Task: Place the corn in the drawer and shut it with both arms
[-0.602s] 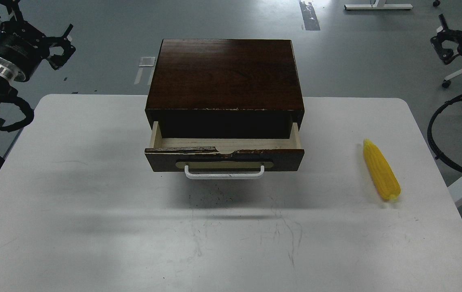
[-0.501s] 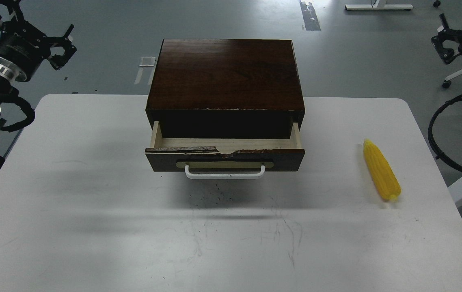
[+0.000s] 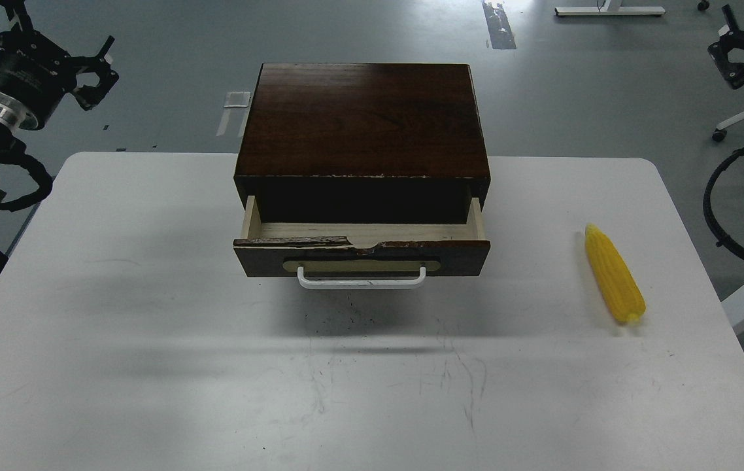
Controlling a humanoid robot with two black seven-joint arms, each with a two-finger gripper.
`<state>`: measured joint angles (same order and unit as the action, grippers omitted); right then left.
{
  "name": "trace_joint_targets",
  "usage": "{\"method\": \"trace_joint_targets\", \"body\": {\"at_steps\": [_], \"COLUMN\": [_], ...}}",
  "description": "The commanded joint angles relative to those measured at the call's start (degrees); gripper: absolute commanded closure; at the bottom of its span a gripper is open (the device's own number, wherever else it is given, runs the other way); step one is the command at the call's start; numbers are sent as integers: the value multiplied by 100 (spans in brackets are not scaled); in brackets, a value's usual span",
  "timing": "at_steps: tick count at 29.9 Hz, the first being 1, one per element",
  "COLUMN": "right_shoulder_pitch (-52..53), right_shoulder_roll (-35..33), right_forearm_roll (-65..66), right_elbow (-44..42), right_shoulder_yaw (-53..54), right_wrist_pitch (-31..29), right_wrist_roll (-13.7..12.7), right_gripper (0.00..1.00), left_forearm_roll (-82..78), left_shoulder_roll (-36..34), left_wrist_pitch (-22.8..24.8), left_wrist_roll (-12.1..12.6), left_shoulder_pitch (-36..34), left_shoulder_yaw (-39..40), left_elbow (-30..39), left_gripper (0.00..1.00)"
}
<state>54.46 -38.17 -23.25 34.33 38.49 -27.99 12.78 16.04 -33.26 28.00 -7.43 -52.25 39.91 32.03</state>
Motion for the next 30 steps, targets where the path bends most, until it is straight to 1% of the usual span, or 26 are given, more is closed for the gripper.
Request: {"method": "trace_joint_targets", "body": {"at_steps": [1, 2, 4, 5, 6, 7, 8, 10, 11, 12, 14, 15, 16, 22, 24, 25, 30], "right_shoulder_pitch": [486, 739, 1048, 1336, 1635, 1795, 2170, 2507, 2778, 2885, 3262, 3342, 3474, 3467, 3414, 3309, 2668], "right_shoulder_roll": [-462, -619, -717, -831, -971, -1033, -1069, -1069, -1069, -1069, -1060, -1060, -1060, -1096, -1104, -1104, -982], "right_forearm_roll": [697, 1247, 1795, 2363, 2848, 3079, 3525, 3932, 4256, 4424, 5143, 5364, 5845, 7561, 7730, 7783, 7774], "right_elbow": [188, 319, 539, 801, 1004, 1075, 1180, 1199, 1216, 1251, 1514, 1602, 1786, 2437, 2473, 2473, 2438], "right_shoulder_yaw": [-455, -813, -1245, -1691, -2166, -2388, -2843, -3267, -3713, -3926, -4707, -4893, -5217, -6150, -6336, -6493, -6521], "right_wrist_pitch": [-1, -1, -1, -1, 91, 171, 276, 277, 277, 277, 277, 277, 294, 391, 487, 644, 1049], "right_wrist_roll": [-29, -47, -100, -187, -353, -450, -634, -750, -794, -803, -812, -812, -812, -812, -803, -794, -742], "right_gripper": [0, 0, 0, 0, 0, 0, 0, 0, 0, 0, 0, 0, 0, 0, 0, 0, 4], "left_forearm_roll": [22, 30, 39, 39, 31, 31, 31, 31, 22, 22, 22, 13, 13, -31, -31, -31, -22], "left_shoulder_roll": [4, 4, 4, 4, 4, 4, -5, -14, -22, -22, -40, -40, -57, -75, -84, -101, -145], "left_wrist_pitch": [0, 0, 0, 0, 0, 0, 0, 0, 0, 0, 0, 0, 0, 0, 0, 0, 0], "left_wrist_roll": [-4, -4, -47, -152, -310, -389, -503, -540, -548, -549, -557, -557, -557, -566, -566, -566, -566], "left_shoulder_pitch": [4, 4, 4, 4, 4, 4, 4, 4, 4, 4, 13, 13, 13, 13, 13, 13, 13], "left_shoulder_yaw": [8, 8, 8, 17, 8, 8, -1, -10, -10, -10, -10, -10, -10, -18, -10, -10, -10], "left_elbow": [-13, -13, -30, -39, -39, -39, -39, -39, -48, -48, -48, -48, -48, -92, -92, -92, -92], "left_gripper": [2, 2, 2, 2, 2, 2, 2, 2, 2, 2, 2, 2, 2, 2, 2, 2, 2]}}
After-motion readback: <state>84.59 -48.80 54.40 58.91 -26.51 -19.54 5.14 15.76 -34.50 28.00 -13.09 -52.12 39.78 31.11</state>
